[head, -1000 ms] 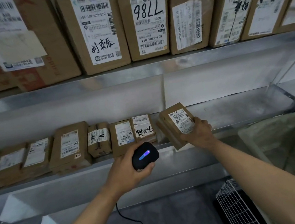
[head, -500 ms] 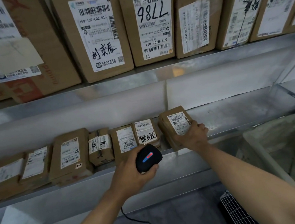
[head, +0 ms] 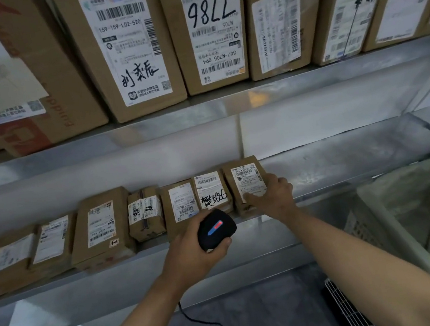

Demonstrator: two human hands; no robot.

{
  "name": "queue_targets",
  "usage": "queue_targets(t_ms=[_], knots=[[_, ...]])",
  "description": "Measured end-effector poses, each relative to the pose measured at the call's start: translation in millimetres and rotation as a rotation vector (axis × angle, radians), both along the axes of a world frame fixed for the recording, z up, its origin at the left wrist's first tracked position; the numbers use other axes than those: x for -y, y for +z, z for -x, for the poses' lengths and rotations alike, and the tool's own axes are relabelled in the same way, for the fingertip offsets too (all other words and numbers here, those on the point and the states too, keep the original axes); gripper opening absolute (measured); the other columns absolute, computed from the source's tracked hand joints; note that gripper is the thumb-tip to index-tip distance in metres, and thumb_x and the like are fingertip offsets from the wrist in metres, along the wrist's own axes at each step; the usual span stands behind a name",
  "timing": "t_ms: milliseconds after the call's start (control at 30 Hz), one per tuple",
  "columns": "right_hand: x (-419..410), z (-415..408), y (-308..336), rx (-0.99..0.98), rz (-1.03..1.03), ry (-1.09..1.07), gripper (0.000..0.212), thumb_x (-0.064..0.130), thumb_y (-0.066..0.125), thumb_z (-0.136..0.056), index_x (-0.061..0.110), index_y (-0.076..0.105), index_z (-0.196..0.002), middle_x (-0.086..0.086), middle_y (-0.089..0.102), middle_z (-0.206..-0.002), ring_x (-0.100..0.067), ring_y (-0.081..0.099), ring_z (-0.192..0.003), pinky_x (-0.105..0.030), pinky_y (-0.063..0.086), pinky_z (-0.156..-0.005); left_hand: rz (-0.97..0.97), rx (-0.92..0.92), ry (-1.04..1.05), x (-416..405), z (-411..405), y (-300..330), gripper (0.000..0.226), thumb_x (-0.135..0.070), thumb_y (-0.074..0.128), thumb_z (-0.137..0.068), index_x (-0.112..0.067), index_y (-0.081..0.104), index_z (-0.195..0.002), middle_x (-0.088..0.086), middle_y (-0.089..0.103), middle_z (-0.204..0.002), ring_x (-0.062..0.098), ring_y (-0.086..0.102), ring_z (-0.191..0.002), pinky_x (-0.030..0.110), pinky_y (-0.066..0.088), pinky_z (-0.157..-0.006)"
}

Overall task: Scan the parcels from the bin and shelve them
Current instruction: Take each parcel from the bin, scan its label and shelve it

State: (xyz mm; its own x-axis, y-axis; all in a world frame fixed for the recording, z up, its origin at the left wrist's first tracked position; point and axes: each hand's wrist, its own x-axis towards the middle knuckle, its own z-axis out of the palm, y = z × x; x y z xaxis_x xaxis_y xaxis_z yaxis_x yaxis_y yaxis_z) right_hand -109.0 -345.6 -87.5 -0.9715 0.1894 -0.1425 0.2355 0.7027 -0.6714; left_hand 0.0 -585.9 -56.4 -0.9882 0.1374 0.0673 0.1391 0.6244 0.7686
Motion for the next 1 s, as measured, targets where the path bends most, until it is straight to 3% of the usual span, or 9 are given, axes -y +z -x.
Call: queue_targets(t_ms=[100, 200, 300, 367, 433, 600, 767, 867, 1000], knots=[[-14, -11, 5, -0.050, 0.010, 0.014, 0.075, 0.046, 0.075, -0.084, 0.010, 0.043, -0.142, -0.015, 0.049, -0.138, -0.035, 0.037, -0.132, -0.039, 0.033, -0.101, -0.004, -0.005, -0.027, -9, 1, 2, 0.062, -0.049, 0.083, -0.081, -0.066, 0.042, -0.123, -0.037, 0.057, -0.119, -0.016, 0.058, -0.108, 0.007, 0.050, -0.080], [-34, -28, 8, -0.151, 0.038, 0.019, 0.076, 0.040, 0.070, -0.092, 0.011, 0.035, -0.153, -0.016, 0.038, -0.150, -0.033, 0.031, -0.140, -0.042, 0.037, -0.108, -0.037, 0.004, -0.065, -23, 4, 2, 0.062, -0.041, 0.085, -0.081, -0.062, 0.044, -0.122, -0.036, 0.058, -0.116, -0.017, 0.057, -0.106, 0.006, 0.049, -0.078], [-63, -47, 5, -0.203, 0.004, 0.053, 0.073, 0.038, 0.068, -0.094, 0.014, 0.035, -0.155, -0.014, 0.038, -0.152, -0.031, 0.033, -0.142, -0.039, 0.036, -0.108, -0.060, 0.017, -0.114, -41, 12, 1, 0.062, -0.047, 0.085, -0.080, -0.062, 0.044, -0.123, -0.031, 0.059, -0.119, -0.011, 0.059, -0.108, 0.007, 0.049, -0.080], [-83, -57, 3, -0.197, 0.016, 0.027, 0.071, 0.033, 0.068, -0.095, 0.016, 0.035, -0.155, -0.013, 0.037, -0.152, -0.030, 0.032, -0.142, -0.033, 0.032, -0.108, -0.060, 0.011, -0.151, -57, 18, 0, 0.060, -0.055, 0.082, -0.078, -0.066, 0.043, -0.122, -0.027, 0.059, -0.122, -0.004, 0.059, -0.112, 0.013, 0.051, -0.085], [-103, -68, 3, -0.195, 0.011, -0.013, 0.070, 0.031, 0.067, -0.095, 0.017, 0.034, -0.155, -0.011, 0.036, -0.153, -0.028, 0.030, -0.143, -0.029, 0.027, -0.108, -0.063, -0.003, -0.193, -76, 22, 1, 0.060, -0.048, 0.085, -0.078, -0.062, 0.046, -0.122, -0.029, 0.060, -0.120, -0.006, 0.060, -0.111, 0.010, 0.050, -0.084], [-155, -103, -6, -0.158, 0.033, -0.092, 0.072, 0.034, 0.065, -0.090, 0.019, 0.035, -0.154, -0.012, 0.040, -0.149, -0.029, 0.033, -0.140, -0.043, 0.035, -0.114, -0.090, 0.024, -0.328, -134, 30, -2, 0.061, -0.033, 0.087, -0.080, -0.056, 0.049, -0.122, -0.027, 0.063, -0.118, -0.011, 0.062, -0.105, 0.006, 0.048, -0.079], [-215, -142, -19, -0.110, 0.014, -0.226, 0.070, 0.034, 0.064, -0.091, 0.016, 0.038, -0.153, -0.011, 0.045, -0.144, -0.027, 0.039, -0.135, -0.034, 0.035, -0.110, -0.076, 0.032, -0.429, -203, 32, -2, 0.061, -0.037, 0.087, -0.079, -0.057, 0.048, -0.121, -0.026, 0.063, -0.117, -0.010, 0.063, -0.102, 0.007, 0.049, -0.078], [-258, -165, -26, -0.093, -0.010, -0.299, 0.074, 0.041, 0.057, -0.087, 0.014, 0.038, -0.153, -0.012, 0.044, -0.141, -0.029, 0.037, -0.135, -0.036, 0.033, -0.110, -0.058, 0.042, -0.490, -245, 36, -2, 0.058, -0.042, 0.087, -0.078, -0.058, 0.049, -0.119, -0.024, 0.067, -0.113, -0.007, 0.066, -0.099, 0.009, 0.050, -0.078], [-314, -190, -43, -0.039, 0.021, -0.442, 0.070, 0.029, 0.065, -0.092, 0.017, 0.035, -0.154, -0.012, 0.041, -0.144, -0.031, 0.035, -0.137, -0.038, 0.031, -0.114, -0.023, 0.059, -0.542, -298, 42, -5, 0.059, -0.040, 0.088, -0.078, -0.048, 0.053, -0.124, -0.025, 0.068, -0.107, -0.011, 0.065, -0.095, 0.004, 0.047, -0.075]])
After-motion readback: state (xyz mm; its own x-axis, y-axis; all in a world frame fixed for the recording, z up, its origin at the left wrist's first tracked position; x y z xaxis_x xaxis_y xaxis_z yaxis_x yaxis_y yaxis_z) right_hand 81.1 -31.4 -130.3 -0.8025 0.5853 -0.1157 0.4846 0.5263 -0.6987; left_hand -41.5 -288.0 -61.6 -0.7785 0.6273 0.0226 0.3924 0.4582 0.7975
